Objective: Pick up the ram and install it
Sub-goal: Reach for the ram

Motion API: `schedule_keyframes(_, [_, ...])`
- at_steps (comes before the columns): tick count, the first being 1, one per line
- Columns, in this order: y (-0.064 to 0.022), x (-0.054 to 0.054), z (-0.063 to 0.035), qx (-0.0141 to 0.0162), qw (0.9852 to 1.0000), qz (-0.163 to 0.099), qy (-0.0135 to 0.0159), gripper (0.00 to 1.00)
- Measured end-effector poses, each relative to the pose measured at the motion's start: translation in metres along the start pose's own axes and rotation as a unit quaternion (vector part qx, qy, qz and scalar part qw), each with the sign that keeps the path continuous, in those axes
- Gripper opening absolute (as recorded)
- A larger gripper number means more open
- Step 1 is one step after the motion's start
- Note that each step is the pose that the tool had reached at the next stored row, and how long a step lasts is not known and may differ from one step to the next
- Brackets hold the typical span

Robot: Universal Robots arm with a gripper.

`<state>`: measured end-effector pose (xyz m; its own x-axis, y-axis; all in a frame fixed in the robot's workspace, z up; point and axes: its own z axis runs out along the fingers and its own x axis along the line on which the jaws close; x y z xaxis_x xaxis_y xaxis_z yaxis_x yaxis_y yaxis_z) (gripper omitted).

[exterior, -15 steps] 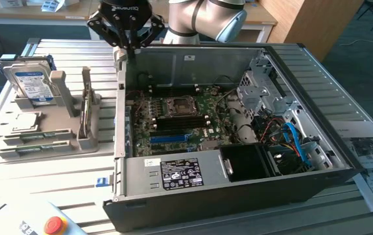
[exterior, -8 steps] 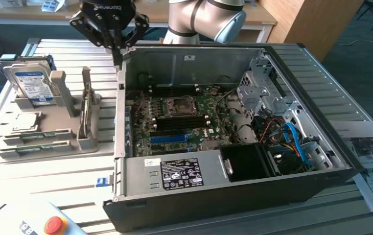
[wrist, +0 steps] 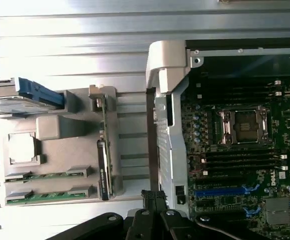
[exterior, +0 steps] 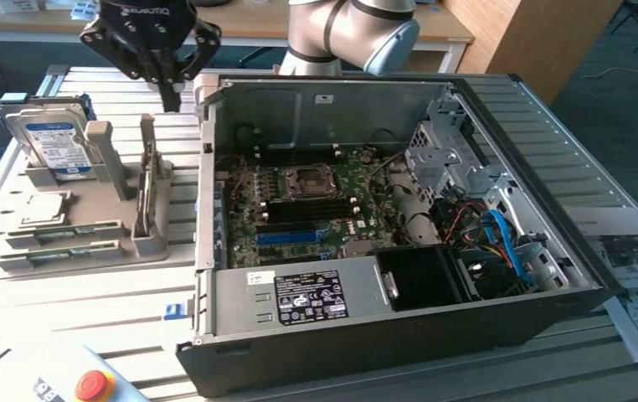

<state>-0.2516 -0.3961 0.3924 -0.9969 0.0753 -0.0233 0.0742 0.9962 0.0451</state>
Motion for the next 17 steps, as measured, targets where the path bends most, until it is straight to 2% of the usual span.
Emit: schedule_keyframes(17, [-0.0038,0.071,-0.0017,0.0,1.0,0.0,0.0,0.1])
